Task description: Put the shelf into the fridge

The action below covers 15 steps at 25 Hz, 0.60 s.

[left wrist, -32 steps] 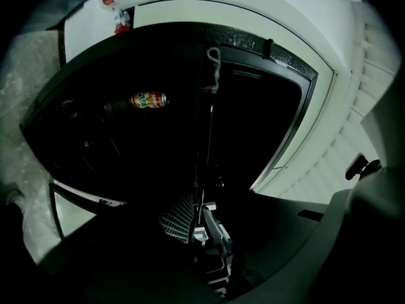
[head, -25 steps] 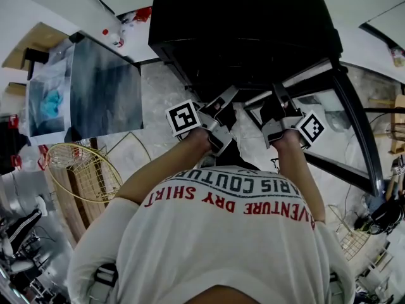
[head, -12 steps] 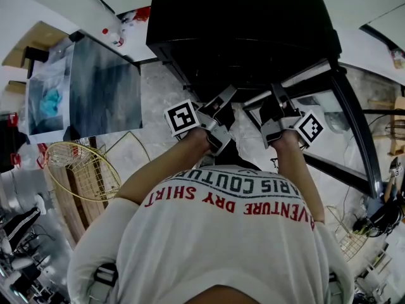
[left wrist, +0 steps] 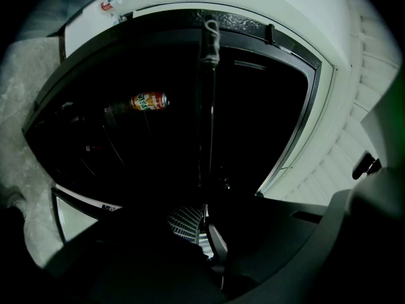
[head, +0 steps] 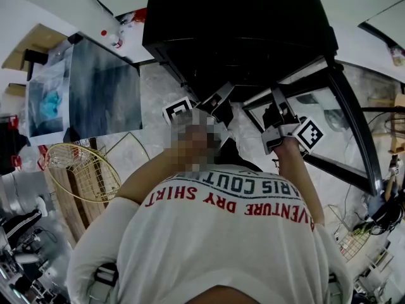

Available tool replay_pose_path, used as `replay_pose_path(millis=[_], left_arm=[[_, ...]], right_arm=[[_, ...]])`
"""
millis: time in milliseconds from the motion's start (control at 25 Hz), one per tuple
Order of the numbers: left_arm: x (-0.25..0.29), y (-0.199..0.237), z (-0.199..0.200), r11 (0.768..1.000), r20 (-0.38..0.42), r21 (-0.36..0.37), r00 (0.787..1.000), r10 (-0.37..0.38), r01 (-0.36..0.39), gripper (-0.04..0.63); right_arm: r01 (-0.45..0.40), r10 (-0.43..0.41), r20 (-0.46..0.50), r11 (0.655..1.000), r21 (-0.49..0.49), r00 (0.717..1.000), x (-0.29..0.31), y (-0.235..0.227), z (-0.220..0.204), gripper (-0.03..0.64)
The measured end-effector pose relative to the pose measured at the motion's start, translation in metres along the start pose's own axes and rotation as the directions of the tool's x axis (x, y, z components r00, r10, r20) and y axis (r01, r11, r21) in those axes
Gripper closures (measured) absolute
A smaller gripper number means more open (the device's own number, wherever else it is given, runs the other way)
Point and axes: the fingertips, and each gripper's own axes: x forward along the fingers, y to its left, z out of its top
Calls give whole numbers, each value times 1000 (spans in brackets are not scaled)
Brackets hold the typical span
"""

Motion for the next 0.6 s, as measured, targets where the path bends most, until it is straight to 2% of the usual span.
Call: replay_pose_path(millis=[160, 400, 600], left_arm=[[3, 1, 2, 1000, 1, -2, 1000, 3, -3, 550], [7, 2, 5, 1000, 3, 2, 1000, 5, -5, 549], [11, 3, 8, 1000, 8, 6, 1000, 3, -3, 551]], right_arm=[[6, -7, -34, 999, -39, 999, -10, -1, -7, 532], [-51, 29, -117, 981, -190, 993, -10, 20, -20, 571], [-18, -39, -184, 954, -298, 982, -14, 22, -34, 584]])
